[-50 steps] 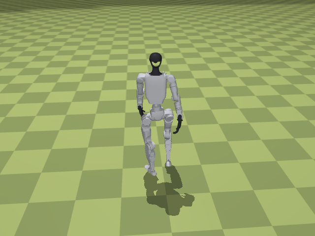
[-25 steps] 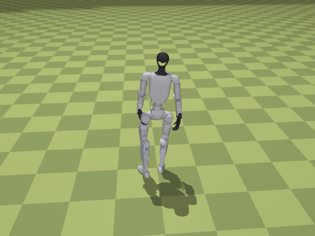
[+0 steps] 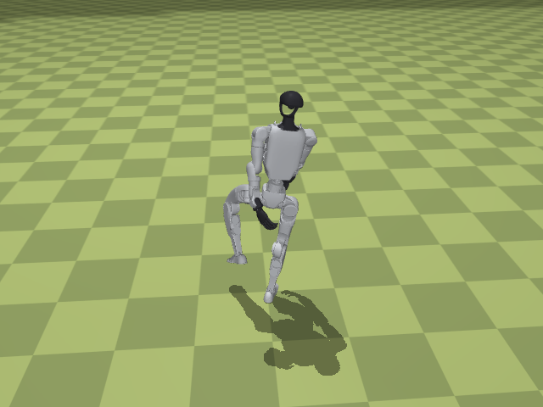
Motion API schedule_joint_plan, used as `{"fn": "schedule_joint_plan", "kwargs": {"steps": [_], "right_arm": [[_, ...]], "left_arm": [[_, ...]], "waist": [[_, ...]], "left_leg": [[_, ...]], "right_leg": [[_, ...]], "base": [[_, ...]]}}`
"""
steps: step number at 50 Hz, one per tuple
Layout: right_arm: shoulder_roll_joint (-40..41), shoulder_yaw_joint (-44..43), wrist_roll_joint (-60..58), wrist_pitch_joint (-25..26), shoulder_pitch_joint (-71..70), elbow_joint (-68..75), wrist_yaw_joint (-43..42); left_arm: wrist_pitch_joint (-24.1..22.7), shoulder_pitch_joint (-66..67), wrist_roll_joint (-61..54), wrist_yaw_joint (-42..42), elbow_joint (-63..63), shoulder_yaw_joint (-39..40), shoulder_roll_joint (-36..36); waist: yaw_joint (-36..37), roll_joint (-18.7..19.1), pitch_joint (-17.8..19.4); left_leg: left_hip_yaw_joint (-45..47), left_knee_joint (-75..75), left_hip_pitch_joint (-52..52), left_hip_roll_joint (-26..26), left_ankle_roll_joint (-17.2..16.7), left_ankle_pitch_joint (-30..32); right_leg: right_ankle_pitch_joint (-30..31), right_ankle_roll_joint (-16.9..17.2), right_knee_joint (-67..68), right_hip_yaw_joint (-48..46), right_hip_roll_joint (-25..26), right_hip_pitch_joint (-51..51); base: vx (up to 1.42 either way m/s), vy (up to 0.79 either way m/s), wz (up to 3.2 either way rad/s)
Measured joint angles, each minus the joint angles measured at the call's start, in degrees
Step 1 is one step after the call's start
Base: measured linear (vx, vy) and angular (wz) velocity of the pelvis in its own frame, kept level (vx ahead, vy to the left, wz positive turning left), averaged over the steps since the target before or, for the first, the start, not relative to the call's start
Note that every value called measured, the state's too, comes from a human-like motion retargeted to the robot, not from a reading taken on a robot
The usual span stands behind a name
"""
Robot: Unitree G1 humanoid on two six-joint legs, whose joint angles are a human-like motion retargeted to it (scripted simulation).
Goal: In place motions
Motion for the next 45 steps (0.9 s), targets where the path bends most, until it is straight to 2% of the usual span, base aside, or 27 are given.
{"fn": "schedule_joint_plan", "kwargs": {"steps": [7, 10, 12, 13, 15, 18, 20, 21, 25, 29, 35, 38, 40, 42, 43, 45], "right_arm": [[-0.4, 0.0, -0.6, 0.4, 6.7, 6.5, -0.9], [-0.8, 0.8, -1.2, 1.2, 9.6, 10.7, -0.9], [-0.8, 1.2, -1.5, 1.6, 11.3, 12.7, -0.7], [-0.9, 1.2, -1.6, 1.9, 11.9, 13.4, -0.8], [-1.0, 1.1, -1.9, 2.4, 13.5, 13.6, -0.9], [-1.3, 1.4, -2.3, 2.8, 14.9, 13.6, -0.4], [-1.4, 2.0, -2.4, 2.7, 14.9, 13.6, -0.1], [-1.5, 2.1, -2.5, 2.4, 14.8, 13.0, 0.1], [-2.4, 2.6, -3.1, 0.5, 15.9, 8.1, 2.2], [-4.1, 2.8, -5.0, -1.8, 19.0, 3.7, 4.1], [-6.2, 1.8, -9.6, -2.7, 24.4, 4.3, 0.6], [-7.2, 0.1, -9.5, -1.7, 28.0, 6.5, -0.8], [-7.7, -1.3, -9.0, -0.8, 30.0, 8.2, -0.9], [-8.6, -2.4, -8.5, -0.4, 32.3, 9.6, -1.1], [-9.1, -3.0, -8.5, -0.3, 33.6, 10.2, -1.5], [-10.2, -4.0, -8.7, 0.3, 36.1, 11.4, -2.4]], "left_arm": [[-3.3, -4.7, -2.3, -0.1, 0.0, 1.9, 2.2], [-4.9, -6.9, -4.3, 0.6, -0.2, 2.0, 3.1], [-5.9, -7.7, -5.3, 1.1, -1.6, 1.8, 3.4], [-6.4, -8.2, -5.8, 1.4, -2.2, 1.5, 3.7], [-7.4, -9.0, -6.1, 2.2, -3.1, 0.8, 4.1], [-7.6, -10.0, -5.2, 2.6, -3.6, -0.5, 4.4], [-7.7, -11.0, -4.5, 2.4, -3.7, -1.6, 4.8], [-7.8, -11.9, -4.5, 2.3, -3.6, -2.7, 5.1], [-7.3, -16.2, -4.1, 2.3, -2.3, -8.0, 6.7], [-7.1, -19.5, -3.9, 2.7, -1.1, -10.8, 6.4], [-7.7, -20.9, -7.9, 3.1, 0.0, -13.8, 4.3], [-8.7, -22.5, -10.5, 2.7, 0.0, -18.4, 4.8], [-10.2, -25.4, -14.0, 5.6, 0.0, -19.9, 4.6], [-14.1, -29.3, -16.3, 7.5, 0.0, -19.1, 4.0], [-16.0, -31.6, -17.1, 7.6, 0.0, -18.6, 3.7], [-18.0, -36.9, -18.1, 6.4, 0.0, -17.4, 3.6]], "waist": [[-5.4, -0.5, -4.6], [-8.0, -0.6, -6.0], [-9.5, 0.3, -6.9], [-10.5, 1.1, -7.2], [-12.8, 3.0, -8.0], [-16.1, 5.1, -9.9], [-17.8, 5.9, -11.1], [-18.5, 5.7, -11.1], [-18.3, 4.3, -9.8], [-15.2, 3.2, -8.8], [-16.1, 3.4, -9.3], [-17.7, 3.9, -6.9], [-18.1, 4.5, -4.8], [-18.9, 5.2, -3.1], [-19.9, 5.5, -2.6], [-22.5, 6.0, -1.5]], "left_leg": [[0.6, -19.9, 14.3, -7.2, -1.6, 1.4], [1.6, -36.4, 24.4, -12.1, -3.3, 3.4], [0.6, -50.9, 31.6, -15.4, -5.6, 5.6], [0.8, -58.5, 35.5, -16.3, -7.6, 2.9], [1.3, -70.2, 42.4, -18.0, -9.2, -3.4], [3.0, -80.1, 45.5, -19.0, -7.8, -5.1], [3.6, -82.8, 45.2, -17.7, -11.3, -3.1], [4.4, -83.1, 44.9, -17.9, -11.2, -3.1], [3.2, -83.1, 44.5, -20.0, -8.4, -4.1], [2.3, -82.8, 45.5, -21.3, -7.6, -4.8], [2.7, -83.7, 46.8, -21.9, -6.1, -6.2], [1.8, -83.6, 48.2, -21.0, -5.7, -6.4], [2.2, -83.5, 49.2, -19.8, -5.6, -6.5], [2.9, -83.5, 49.2, -18.7, -5.8, -6.6], [2.7, -83.6, 49.0, -18.4, -5.6, -6.6], [2.4, -83.8, 48.5, -18.4, -4.7, -6.4]], "right_leg": [[-0.2, 1.9, -2.1, -4.8, -1.0, 0.4], [-0.3, 2.5, -2.6, -6.3, -1.2, 0.9], [-0.5, 2.7, -2.8, -6.9, -0.1, 1.1], [-0.8, 2.8, -2.8, -7.4, 0.9, 1.2], [-1.2, 2.9, -2.9, -8.4, 2.9, 1.4], [-1.3, 3.5, -3.4, -9.5, 4.6, 1.0], [-1.0, 3.9, -3.4, -10.4, 4.8, -0.1], [-0.9, 4.1, -3.3, -11.1, 4.3, -0.6], [-0.4, 4.8, -2.9, -12.2, 2.7, -0.7], [-0.2, 5.2, -1.8, -10.6, 1.7, -0.3], [-2.5, 5.6, 4.3, -9.6, 0.8, -2.2], [0.1, 4.2, 12.2, -9.8, 0.2, -4.0], [6.0, 2.9, 21.9, -10.4, -1.3, -7.5], [12.7, 0.6, 33.4, -8.4, -2.8, -13.9], [13.6, -0.2, 38.8, -5.5, -2.2, -17.7], [10.6, -2.4, 50.9, -7.7, -6.3, -24.0]], "base": [[0.1, 0.03, 0.76], [0.12, 0.07, 0.45], [0.11, 0.09, 0.25], [0.11, 0.14, 0.37], [0.11, 0.15, 0.48], [0.11, 0.17, 0.41], [0.0, 0.19, 0.41], [-0.09, 0.17, 0.47], [-0.02, 0.19, 0.17], [0.02, 0.21, -0.42], [0.06, 0.22, -0.12], [0.01, 0.16, 0.13], [-0.09, 0.15, -0.24], [-0.14, 0.21, -0.3], [-0.17, 0.19, 0.01], [-0.17, 0.14, 0.26]]}}
